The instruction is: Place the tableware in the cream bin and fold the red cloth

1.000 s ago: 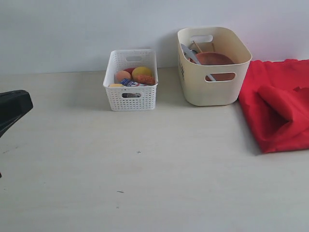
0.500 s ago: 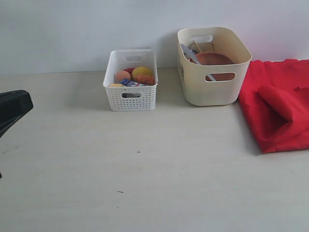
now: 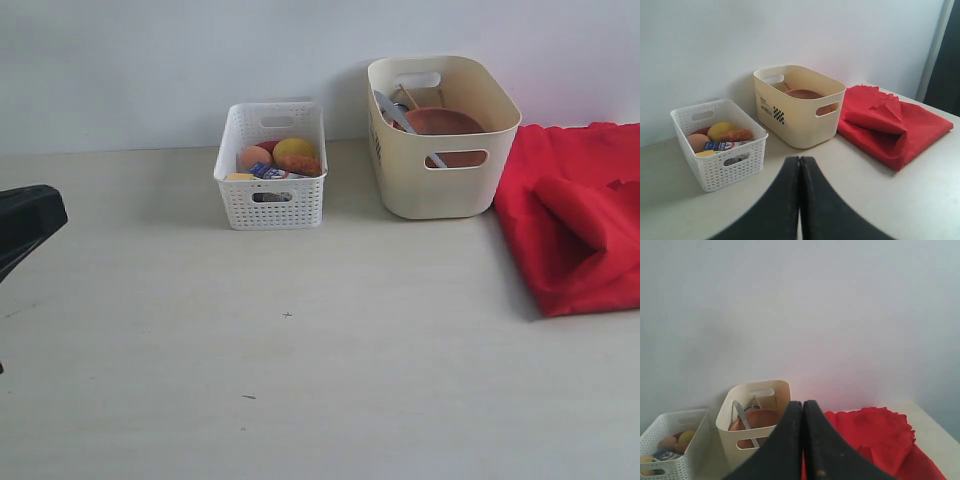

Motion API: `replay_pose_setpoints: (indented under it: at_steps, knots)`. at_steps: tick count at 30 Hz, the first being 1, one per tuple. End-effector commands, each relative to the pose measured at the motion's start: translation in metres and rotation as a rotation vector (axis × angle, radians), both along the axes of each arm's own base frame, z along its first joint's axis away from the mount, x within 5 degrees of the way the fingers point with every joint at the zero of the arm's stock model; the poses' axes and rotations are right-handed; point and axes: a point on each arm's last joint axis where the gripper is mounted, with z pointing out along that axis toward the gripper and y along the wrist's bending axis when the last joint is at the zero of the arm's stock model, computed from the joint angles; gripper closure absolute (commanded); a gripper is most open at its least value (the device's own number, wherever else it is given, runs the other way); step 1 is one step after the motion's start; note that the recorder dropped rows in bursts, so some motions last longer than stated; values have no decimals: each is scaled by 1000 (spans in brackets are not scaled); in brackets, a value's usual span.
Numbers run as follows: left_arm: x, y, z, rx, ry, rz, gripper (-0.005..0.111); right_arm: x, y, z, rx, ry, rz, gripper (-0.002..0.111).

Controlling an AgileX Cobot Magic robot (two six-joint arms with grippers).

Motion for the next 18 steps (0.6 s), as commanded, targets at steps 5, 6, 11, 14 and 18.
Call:
replay_pose_setpoints:
  at_steps: [5, 6, 11, 14, 18]
  knots:
    - [-5, 2, -8, 63, -45, -32, 107, -1, 0, -1, -1, -5, 3, 108]
    - [-7, 4, -9, 61, -51, -36, 107, -1, 0, -1, -1, -5, 3, 108]
    - [-17, 20, -13, -4, -95, 14, 107, -1, 0, -1, -1, -5, 3, 108]
    - [-20, 36, -21, -54, -91, 103, 107, -1, 0, -1, -1, -5, 3, 108]
    - [-28, 53, -37, -76, -111, 208, 107, -1, 0, -1, -3, -4, 2, 108]
